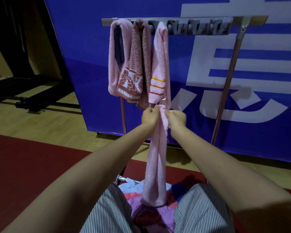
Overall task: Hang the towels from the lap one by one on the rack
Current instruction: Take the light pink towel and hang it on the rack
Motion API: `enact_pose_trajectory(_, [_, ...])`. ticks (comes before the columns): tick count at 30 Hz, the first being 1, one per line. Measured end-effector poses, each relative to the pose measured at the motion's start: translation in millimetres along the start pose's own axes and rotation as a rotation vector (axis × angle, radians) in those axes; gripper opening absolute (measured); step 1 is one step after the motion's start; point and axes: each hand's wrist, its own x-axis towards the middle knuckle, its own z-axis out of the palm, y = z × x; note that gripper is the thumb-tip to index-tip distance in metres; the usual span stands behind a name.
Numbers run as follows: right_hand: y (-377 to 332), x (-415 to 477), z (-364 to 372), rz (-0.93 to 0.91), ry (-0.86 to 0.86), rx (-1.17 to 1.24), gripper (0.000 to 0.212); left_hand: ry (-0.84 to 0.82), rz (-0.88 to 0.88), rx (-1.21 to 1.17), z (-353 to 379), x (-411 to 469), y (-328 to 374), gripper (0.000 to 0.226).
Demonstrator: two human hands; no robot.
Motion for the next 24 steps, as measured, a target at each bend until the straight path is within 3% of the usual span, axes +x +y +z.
enact_pose_trajectory(5, [8,-1,-6,0.022,-0.069,0.056,0.025,-0.143,0.004,0.042,1,-2,-8,0.012])
enact_pose_trajectory(9, [5,-14,-2,0.043,-0.074,0.051,0.023,-0.021,-0.053,-0.076,-2,2,-14,0.012])
enact_pose_trajectory(12, [6,-16,5,0.064,-0.137,0.036,0.033,-0.007,-0.153,-0.212,0,4,-13,0.011])
enact_pose_trajectory(15, [6,-13,10,0.108,-0.244,0.094,0.05,-0.119,-0.124,-0.254,3,-1,-14,0.019])
enact_pose_trajectory(18, [9,-11,3,0.096,-0.239,0.083,0.063,-0.209,-0.051,-0.277,-4,-2,-15,0.022])
enact_pose_trajectory(20, [9,-10,-5,0.071,-0.218,0.102,0.059,-0.231,-0.034,-0.262,-10,2,-15,0.03])
enact_pose_trajectory(24, [4,-3,-12,-0.051,-0.142,0.011,0.027,-0.249,0.106,-0.024,-19,5,-9,0.027])
